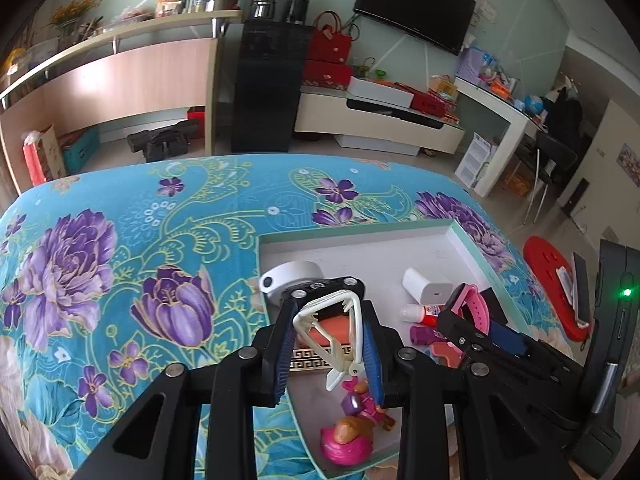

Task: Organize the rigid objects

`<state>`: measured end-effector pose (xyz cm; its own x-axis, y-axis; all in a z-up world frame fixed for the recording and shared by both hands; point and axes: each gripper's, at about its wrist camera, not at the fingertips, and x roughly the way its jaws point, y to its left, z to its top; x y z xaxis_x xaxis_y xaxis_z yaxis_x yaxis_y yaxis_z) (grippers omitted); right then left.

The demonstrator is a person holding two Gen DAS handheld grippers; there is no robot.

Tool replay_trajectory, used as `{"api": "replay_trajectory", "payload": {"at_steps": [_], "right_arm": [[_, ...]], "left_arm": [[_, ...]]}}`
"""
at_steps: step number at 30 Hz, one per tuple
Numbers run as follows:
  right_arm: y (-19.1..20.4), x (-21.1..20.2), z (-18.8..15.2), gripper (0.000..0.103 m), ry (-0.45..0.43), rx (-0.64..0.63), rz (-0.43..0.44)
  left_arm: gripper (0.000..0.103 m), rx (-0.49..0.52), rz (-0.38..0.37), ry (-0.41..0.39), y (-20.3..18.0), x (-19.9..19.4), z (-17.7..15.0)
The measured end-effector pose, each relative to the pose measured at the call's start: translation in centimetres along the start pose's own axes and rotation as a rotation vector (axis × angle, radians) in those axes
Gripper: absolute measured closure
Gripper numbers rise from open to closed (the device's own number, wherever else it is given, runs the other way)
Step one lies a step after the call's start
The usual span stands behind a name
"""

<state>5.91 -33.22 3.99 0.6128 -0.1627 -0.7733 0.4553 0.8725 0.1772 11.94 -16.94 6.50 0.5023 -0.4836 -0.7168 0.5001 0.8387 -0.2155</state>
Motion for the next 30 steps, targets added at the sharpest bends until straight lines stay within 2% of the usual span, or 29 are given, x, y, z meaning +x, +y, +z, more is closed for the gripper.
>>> {"api": "replay_trajectory", "payload": {"at_steps": [6, 8, 9, 14, 15, 16, 17, 20, 22, 23, 25, 30], "right_arm": [[-1.4, 0.8, -0.3, 0.046, 0.031, 0.03, 0.013], [-1.4, 0.9, -0.4, 0.046, 0.035, 0.029, 0.02], [-1.3, 0.9, -0.5, 0.046, 0.038, 0.03, 0.021], [-1.4, 0.3, -0.8, 0.046, 0.037, 0.029, 0.033], [-1.4, 0.1, -0.9, 0.044, 0.035, 0.028, 0.036], [-1.4, -0.1, -1.1, 0.035, 0.035, 0.027, 0.037], [-1.4, -0.4, -1.3, 0.031, 0.039, 0.023, 0.038], [-1.3, -1.5, -2.3, 0.031, 0.046, 0.008, 0.042], [-1.0, -2.3, -3.3, 0.031, 0.056, -0.012, 0.043], [-0.8, -2.6, -3.8, 0.03, 0.063, -0.025, 0.044], [-0.2, -3.2, -5.0, 0.018, 0.081, -0.055, 0.044], [0.7, -4.4, -7.5, 0.018, 0.111, -0.084, 0.077]], "left_arm": [[0.068, 0.026, 0.006, 0.065, -1.6, 2.2, -0.8], [0.051, 0.015, 0.017, 0.074, -1.5, 2.2, -1.0], [0.036, 0.01, 0.023, 0.074, -1.5, 2.1, -1.1], [0.034, -0.011, 0.062, 0.069, -0.5, 0.4, -1.6], [0.03, -0.019, 0.072, 0.068, -0.2, -0.1, -1.9], [0.026, -0.028, 0.081, 0.066, 0.1, -0.5, -2.1], [0.024, -0.036, 0.089, 0.063, 0.4, -1.1, -2.4], [0.016, -0.059, 0.121, 0.056, 1.4, -2.7, -3.4], [0.002, -0.079, 0.147, 0.051, 2.1, -3.7, -4.3], [0.0, -0.09, 0.157, 0.047, 2.5, -4.2, -4.8], [0.0, -0.106, 0.174, 0.048, 3.1, -5.0, -5.8], [0.0, -0.142, 0.241, 0.058, 4.7, -6.5, -8.7]]}}
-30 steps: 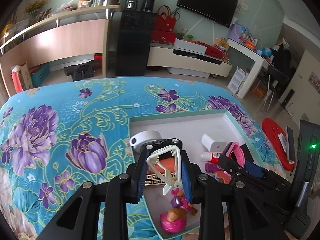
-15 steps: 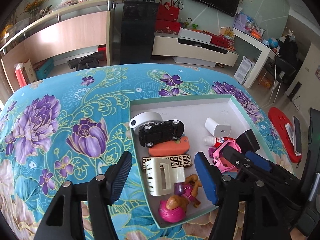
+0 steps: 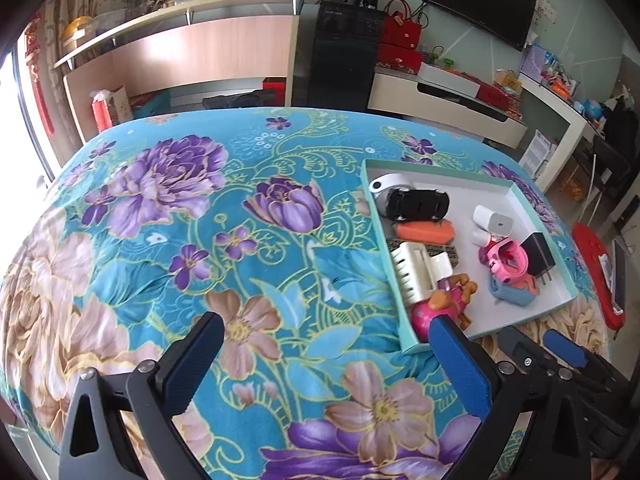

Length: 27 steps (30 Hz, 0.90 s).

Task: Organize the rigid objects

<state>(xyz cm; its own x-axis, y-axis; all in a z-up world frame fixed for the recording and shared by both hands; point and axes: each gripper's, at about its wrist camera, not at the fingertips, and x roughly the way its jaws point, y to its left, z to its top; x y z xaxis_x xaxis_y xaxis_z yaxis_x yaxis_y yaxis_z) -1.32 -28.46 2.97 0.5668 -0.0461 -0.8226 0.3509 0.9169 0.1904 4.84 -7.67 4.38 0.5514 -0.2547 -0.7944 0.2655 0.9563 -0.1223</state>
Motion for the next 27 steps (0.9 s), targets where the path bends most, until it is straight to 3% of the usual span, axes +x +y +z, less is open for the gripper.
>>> {"api": "replay_trajectory", "payload": {"at_steps": [9, 15, 27], "right_arm": [[2.2, -0.8, -2.6, 0.017, -0.014, -0.019, 0.023], [3.6, -0.1, -3.9, 0.017, -0.034, -0.062, -0.012], [3.2, 0.2, -3.9, 0.017, -0.037, -0.039, -0.03]], "left_arm": [[0.0, -0.025, 0.089, 0.019, 3.0, -0.7, -4.0], [0.0, 0.003, 0.153, 0.027, 3.9, -0.1, -5.7], [0.0, -0.011, 0.186, 0.033, 4.2, 0.4, -6.4]]}}
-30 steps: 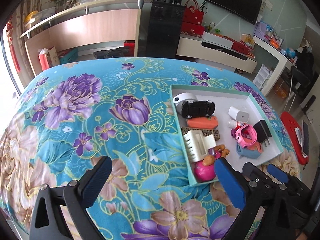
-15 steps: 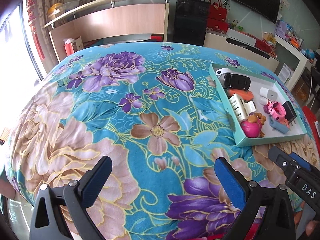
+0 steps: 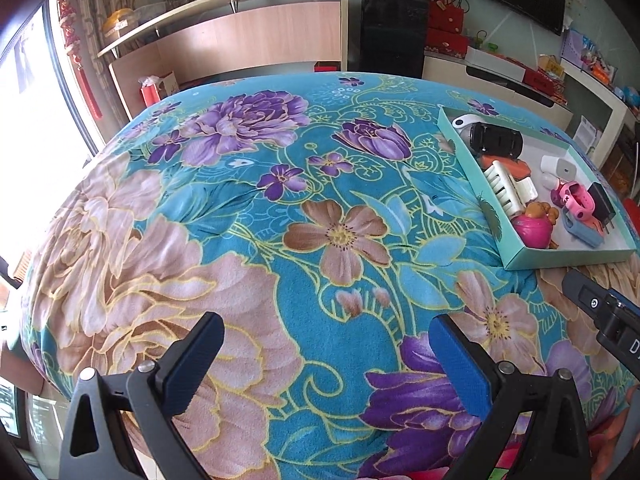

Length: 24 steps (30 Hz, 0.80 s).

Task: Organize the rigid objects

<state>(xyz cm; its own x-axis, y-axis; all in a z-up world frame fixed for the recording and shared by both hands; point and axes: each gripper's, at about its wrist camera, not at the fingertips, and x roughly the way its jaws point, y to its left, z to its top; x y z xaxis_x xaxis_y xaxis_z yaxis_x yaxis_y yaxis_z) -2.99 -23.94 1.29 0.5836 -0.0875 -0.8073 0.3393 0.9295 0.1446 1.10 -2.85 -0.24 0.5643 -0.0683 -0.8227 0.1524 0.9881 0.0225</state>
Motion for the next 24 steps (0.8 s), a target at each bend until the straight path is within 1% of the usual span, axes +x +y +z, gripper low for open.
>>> {"api": "replay_trajectory", "payload": {"at_steps": [13, 17, 24], "right_arm": [[1.0, -0.2, 0.0, 0.017, -0.008, -0.052, -0.056], [1.1, -0.3, 0.0, 0.017, -0.016, -0.067, -0.053], [1.4, -0.5, 0.0, 0.017, -0.023, -0.078, -0.075]], "left_arm": [[0.0, -0.008, 0.014, -0.004, 0.1, 0.0, -0.1], [0.0, -0.007, 0.018, -0.009, 0.1, -0.2, -0.1], [0.0, -0.018, 0.025, -0.009, 0.3, -0.2, -0.1]]}}
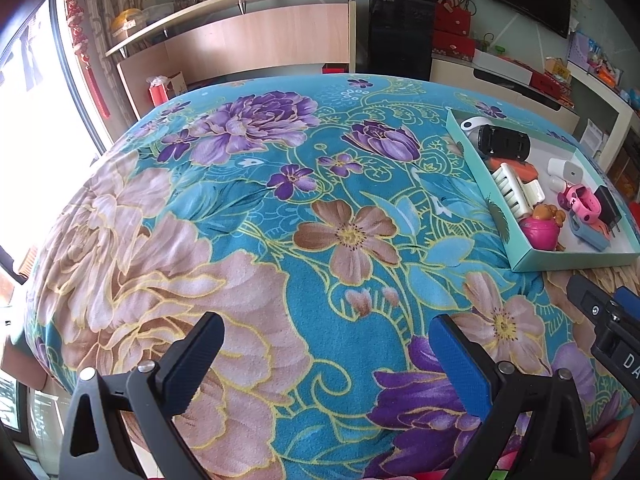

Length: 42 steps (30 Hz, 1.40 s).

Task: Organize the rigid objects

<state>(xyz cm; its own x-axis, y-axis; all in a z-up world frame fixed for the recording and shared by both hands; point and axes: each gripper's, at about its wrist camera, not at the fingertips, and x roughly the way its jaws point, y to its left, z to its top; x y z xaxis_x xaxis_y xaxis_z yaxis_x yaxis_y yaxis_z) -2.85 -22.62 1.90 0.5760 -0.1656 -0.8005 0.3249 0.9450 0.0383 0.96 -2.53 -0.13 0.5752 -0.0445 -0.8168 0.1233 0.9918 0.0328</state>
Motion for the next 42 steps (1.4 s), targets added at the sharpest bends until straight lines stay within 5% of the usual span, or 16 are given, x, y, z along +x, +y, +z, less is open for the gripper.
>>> {"api": "replay_trajectory", "payload": {"at_steps": [42], "right_arm": [[0.15, 0.08, -0.09, 0.017, 0.017, -0.017, -0.014]], "left_arm": [[0.0, 0.014, 0.016, -0.037, -0.22, -0.74, -0.02]]}}
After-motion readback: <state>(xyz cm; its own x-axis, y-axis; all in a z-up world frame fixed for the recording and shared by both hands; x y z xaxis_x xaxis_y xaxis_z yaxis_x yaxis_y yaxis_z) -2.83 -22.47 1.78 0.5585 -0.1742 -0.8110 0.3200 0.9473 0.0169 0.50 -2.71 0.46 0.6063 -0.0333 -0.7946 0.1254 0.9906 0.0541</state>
